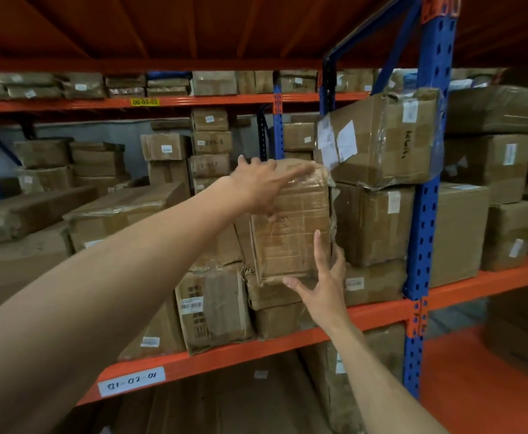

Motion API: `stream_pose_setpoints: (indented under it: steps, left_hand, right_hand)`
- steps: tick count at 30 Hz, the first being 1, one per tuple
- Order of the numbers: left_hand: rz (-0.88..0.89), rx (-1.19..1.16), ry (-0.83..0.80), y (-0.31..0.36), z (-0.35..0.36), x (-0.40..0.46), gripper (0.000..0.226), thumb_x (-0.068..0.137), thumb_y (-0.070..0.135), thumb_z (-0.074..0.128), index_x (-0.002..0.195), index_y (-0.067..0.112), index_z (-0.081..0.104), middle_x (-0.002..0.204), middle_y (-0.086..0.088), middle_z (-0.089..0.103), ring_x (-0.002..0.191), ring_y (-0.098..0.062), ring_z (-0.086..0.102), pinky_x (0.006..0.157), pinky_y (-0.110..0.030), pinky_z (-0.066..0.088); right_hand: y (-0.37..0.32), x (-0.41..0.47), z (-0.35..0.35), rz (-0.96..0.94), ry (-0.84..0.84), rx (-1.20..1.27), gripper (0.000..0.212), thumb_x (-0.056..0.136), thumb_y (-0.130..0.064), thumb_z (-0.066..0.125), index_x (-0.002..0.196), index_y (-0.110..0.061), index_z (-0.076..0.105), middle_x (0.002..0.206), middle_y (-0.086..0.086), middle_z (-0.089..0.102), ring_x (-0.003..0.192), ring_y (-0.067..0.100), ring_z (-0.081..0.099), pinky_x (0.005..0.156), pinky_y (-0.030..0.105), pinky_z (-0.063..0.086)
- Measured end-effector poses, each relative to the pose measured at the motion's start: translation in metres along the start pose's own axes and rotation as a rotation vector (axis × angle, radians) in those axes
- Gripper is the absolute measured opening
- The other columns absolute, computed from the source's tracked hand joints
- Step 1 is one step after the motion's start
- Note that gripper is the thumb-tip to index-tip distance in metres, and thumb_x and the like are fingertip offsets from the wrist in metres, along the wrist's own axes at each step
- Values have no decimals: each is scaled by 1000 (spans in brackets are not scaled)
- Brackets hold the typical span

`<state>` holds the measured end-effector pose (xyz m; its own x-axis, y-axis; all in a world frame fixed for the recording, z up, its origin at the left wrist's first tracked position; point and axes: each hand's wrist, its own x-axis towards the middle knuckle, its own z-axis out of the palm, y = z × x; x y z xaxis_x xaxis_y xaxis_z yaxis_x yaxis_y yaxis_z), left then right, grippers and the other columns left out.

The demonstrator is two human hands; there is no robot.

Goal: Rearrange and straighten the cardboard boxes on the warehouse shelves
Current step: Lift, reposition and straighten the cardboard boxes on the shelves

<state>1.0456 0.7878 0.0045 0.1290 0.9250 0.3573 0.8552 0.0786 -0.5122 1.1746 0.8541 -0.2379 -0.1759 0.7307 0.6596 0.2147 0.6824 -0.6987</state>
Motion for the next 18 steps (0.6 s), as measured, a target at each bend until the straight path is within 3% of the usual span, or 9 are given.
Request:
stream_pose_setpoints:
  steps: [3,5,6,8,9,11,14,18]
  left_hand:
    - [29,77,-179,14,-21,28,154,63,33,96,144,56,-32,157,-21,28,129,-41,50,92,-54,50]
    - [41,42,-229,19,-26,38,164,56,31,99,132,62,-43,166,-19,-7,137,-44,43,95,-54,51]
    - [55,24,-252,18,-25,42,167,53,31,100,125,64,-47,164,-15,-27,144,-45,34,100,-58,48]
    - [89,-20,-315,15,-22,49,171,44,37,100,119,64,-51,158,-8,-41,153,-42,5,110,-66,36]
    - [99,-37,-344,12,-22,50,171,42,43,99,121,63,-51,159,-5,-39,153,-38,-10,114,-68,28]
    - [70,-76,-410,2,-22,51,167,41,55,95,126,58,-49,163,-2,-32,152,-34,-18,116,-67,19]
    - [13,-261,-449,-17,-14,44,160,45,60,93,135,62,-39,168,-5,-20,154,-40,-5,116,-66,21]
    - [124,-283,-228,-22,9,32,147,61,50,93,150,56,-25,168,-6,4,152,-35,18,117,-63,27]
  right_hand:
    - [1,1,-2,6,15,8,108,84,-48,82,155,-68,4,159,-31,-1,145,-1,-2,116,44,19]
    - [2,0,-1,8,37,25,102,84,-57,78,155,-68,6,156,-37,1,144,-9,-4,114,41,20]
    - [2,0,1,2,57,49,101,83,-59,78,155,-68,8,158,-35,0,143,-15,-8,114,40,19]
    - [0,-1,7,-13,121,124,100,79,-59,80,153,-69,14,166,-22,-2,143,-20,-14,114,38,18]
    - [-3,0,10,-18,155,159,99,78,-57,82,152,-71,17,169,-17,-1,145,-19,-13,115,38,19]
    - [-5,2,14,-17,206,201,98,76,-52,84,149,-73,22,169,-13,3,147,-16,-8,115,40,22]
    - [-3,3,17,-32,208,209,98,77,-51,83,150,-72,22,168,-15,8,148,-12,-2,115,41,24]
    - [-5,9,15,-49,208,191,98,78,-49,81,151,-71,20,169,-6,13,153,8,9,118,40,25]
